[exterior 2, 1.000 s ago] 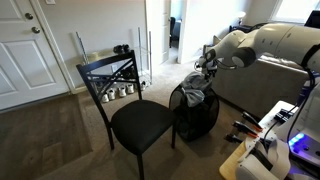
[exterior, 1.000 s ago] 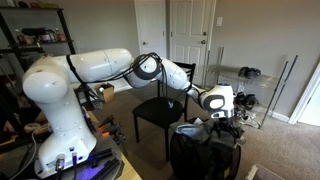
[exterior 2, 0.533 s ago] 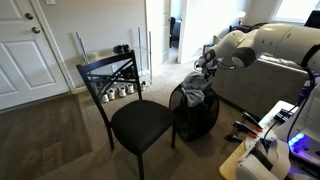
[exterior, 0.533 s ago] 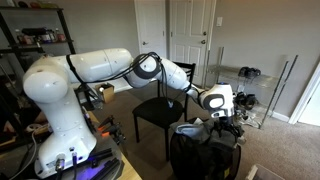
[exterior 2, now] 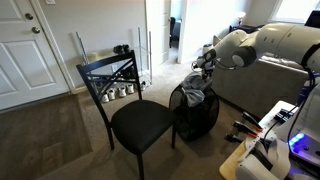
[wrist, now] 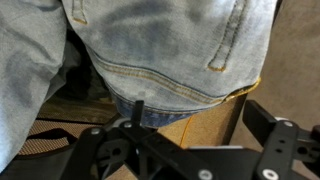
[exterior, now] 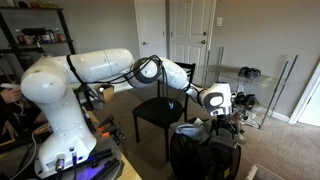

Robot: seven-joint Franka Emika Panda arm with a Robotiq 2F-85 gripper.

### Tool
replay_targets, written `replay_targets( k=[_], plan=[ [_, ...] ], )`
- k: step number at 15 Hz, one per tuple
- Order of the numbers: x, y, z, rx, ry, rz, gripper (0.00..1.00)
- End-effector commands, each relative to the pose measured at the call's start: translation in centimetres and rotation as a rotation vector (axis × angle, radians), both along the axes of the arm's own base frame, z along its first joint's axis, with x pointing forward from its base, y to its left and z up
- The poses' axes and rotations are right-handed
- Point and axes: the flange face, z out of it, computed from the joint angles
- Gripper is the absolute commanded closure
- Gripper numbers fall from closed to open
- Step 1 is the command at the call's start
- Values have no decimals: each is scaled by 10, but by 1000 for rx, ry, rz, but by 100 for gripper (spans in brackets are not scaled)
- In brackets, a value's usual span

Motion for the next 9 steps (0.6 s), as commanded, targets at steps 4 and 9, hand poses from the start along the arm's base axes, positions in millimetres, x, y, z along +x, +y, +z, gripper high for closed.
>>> replay_targets(
  k=[4, 9],
  plan=[
    [-3, 6, -8, 48, 25, -8, 0],
    [-13, 18, -36, 165, 37, -44, 0]
  ],
)
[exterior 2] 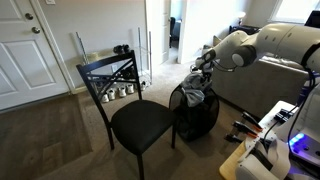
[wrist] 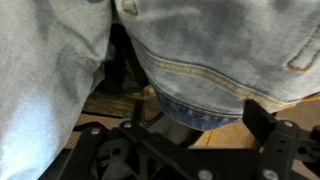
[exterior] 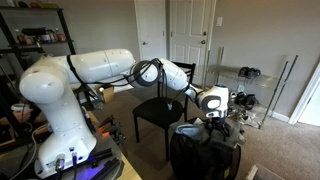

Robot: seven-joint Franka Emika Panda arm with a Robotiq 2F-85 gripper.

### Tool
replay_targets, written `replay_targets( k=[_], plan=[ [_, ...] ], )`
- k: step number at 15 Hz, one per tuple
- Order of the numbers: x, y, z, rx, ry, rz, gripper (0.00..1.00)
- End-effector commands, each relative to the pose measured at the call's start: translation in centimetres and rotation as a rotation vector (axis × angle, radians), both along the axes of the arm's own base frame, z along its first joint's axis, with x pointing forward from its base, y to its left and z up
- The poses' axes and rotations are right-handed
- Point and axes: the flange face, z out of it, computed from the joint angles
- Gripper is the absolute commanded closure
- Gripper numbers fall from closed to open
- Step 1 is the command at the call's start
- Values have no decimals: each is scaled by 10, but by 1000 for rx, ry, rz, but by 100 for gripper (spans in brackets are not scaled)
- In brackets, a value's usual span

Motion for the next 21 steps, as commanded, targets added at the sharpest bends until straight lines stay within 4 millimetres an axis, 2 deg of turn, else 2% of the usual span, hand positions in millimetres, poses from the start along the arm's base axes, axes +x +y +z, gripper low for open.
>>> replay_targets(
  k=[1, 5, 9, 12, 15, 18, 21],
  plan=[
    [-9, -4, -12, 50, 0, -23, 0],
    [-20, -12, -19, 56, 15, -53, 0],
    [-28, -19, -25, -10, 14, -44, 0],
    [-41, -34, -17, -89, 24, -85, 0],
    [-51, -38, -15, -112, 53, -108, 0],
    [-47, -29, -22, -87, 73, -83, 0],
    [-26, -11, -30, 8, 11, 8, 0]
  ],
)
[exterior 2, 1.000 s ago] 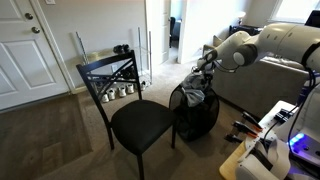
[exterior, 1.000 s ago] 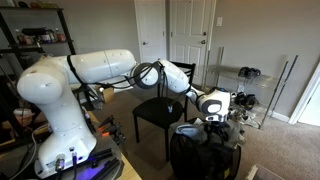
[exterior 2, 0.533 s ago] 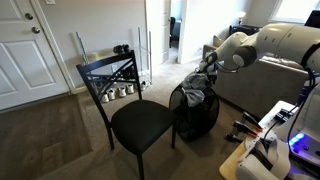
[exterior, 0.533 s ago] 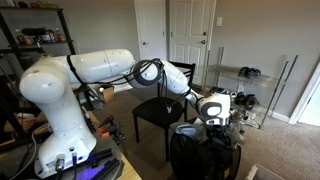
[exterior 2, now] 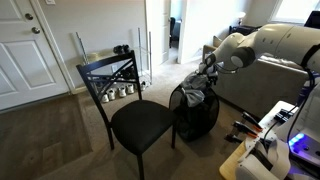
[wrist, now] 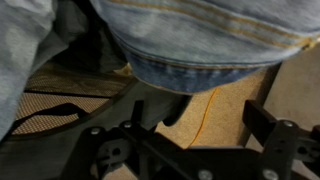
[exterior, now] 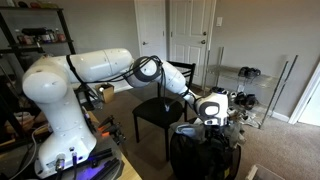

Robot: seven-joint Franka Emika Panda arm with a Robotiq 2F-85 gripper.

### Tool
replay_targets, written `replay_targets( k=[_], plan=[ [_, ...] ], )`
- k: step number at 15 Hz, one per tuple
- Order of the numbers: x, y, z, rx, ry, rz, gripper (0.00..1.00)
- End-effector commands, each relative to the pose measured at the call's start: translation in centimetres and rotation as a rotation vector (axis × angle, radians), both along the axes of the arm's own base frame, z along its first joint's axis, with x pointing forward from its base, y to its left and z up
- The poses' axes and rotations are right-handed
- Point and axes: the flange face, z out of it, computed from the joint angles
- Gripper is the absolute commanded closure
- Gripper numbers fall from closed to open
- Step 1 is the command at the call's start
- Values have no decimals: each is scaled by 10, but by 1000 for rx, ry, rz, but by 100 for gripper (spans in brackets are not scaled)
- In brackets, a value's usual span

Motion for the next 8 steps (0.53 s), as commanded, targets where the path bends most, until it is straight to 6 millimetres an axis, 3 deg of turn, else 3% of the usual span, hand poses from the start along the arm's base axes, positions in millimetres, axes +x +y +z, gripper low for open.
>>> replay_targets(
  k=[1, 8],
  plan=[
    [18, 16, -7, 89, -76, 79, 0],
    [19, 28, -16, 138, -67, 81, 0]
  ],
)
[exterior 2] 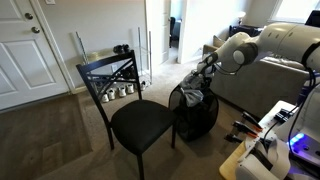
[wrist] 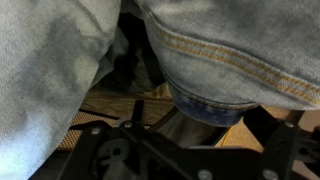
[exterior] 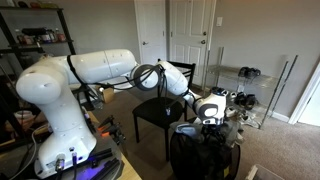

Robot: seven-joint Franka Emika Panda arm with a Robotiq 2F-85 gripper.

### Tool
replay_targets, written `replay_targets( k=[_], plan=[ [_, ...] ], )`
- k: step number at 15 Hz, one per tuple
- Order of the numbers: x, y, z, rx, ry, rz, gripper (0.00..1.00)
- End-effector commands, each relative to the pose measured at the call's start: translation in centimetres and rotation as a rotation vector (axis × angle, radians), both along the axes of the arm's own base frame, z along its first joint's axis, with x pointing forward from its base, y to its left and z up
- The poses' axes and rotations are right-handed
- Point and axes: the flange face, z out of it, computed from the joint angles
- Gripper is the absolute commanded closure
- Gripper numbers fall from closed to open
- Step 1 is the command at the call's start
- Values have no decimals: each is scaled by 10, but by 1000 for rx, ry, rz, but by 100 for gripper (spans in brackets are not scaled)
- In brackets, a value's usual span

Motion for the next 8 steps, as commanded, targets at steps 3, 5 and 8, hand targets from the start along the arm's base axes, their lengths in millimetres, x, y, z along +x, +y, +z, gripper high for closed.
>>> replay_targets(
  k=[3, 5, 8],
  plan=[
    [0, -1, -2, 13, -6, -11, 25],
    [1, -3, 0, 5, -17, -12, 33],
    [2, -7, 3, -7, -33, -24, 55]
  ],
)
